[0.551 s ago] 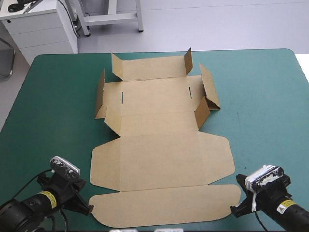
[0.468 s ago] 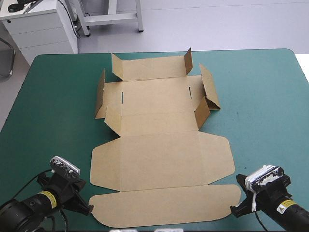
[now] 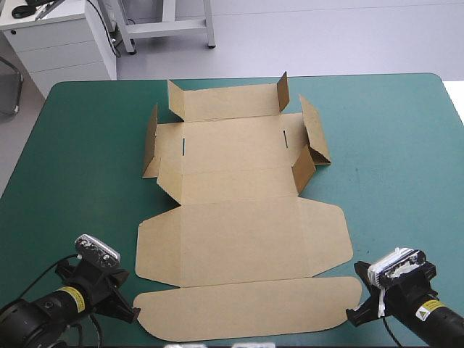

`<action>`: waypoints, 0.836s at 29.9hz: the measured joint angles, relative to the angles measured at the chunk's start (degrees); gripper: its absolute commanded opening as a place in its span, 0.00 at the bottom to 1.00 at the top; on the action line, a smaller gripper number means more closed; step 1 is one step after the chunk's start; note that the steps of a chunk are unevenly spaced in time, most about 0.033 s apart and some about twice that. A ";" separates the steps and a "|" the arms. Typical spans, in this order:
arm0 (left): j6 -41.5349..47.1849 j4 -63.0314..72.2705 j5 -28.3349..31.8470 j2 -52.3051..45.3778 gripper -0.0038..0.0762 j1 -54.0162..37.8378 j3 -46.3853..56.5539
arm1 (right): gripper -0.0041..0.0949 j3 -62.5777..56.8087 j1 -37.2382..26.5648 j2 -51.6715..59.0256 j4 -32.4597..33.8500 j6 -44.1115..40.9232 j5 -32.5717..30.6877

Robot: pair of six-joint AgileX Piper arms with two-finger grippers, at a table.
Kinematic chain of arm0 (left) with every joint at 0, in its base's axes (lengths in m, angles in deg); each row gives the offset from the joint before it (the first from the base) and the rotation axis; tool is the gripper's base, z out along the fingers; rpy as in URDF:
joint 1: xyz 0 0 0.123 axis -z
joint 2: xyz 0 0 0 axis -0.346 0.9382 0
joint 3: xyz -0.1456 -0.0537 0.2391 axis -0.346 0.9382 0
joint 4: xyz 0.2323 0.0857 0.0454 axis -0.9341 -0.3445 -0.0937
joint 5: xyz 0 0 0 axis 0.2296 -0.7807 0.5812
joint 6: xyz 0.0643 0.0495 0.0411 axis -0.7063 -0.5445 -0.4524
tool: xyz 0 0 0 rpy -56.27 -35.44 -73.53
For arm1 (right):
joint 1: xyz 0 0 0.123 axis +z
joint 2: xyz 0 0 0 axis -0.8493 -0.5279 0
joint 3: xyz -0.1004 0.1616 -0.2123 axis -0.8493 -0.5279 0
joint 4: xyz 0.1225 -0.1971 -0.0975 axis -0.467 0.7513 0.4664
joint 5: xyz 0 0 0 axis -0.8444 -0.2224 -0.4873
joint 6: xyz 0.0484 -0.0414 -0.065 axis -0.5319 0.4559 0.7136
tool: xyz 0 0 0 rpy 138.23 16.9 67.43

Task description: Fold the box

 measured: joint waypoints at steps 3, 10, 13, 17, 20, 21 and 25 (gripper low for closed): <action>0.00 0.00 0.00 0.00 0.04 0.00 0.00 | 0.03 0.00 0.00 0.00 0.00 0.00 0.00; 0.00 0.00 0.00 0.00 0.04 0.00 0.00 | 0.16 0.00 0.00 0.00 0.00 0.00 0.00; 0.00 0.00 -0.05 0.00 0.04 0.00 0.00 | 0.42 0.00 0.00 0.00 0.00 0.00 0.00; 0.05 0.00 0.00 0.00 0.04 0.00 0.00 | 0.74 0.00 0.00 0.00 0.00 0.00 0.00; 0.05 0.00 0.00 0.00 0.04 0.00 0.00 | 0.79 0.00 0.00 0.00 0.10 -0.99 0.00; 0.05 0.00 0.00 0.00 0.04 0.00 0.00 | 0.79 0.00 0.00 0.00 0.15 -1.74 0.00; 0.24 0.00 0.00 0.00 0.04 0.00 0.00 | 0.79 0.00 0.00 0.00 0.20 -4.19 0.00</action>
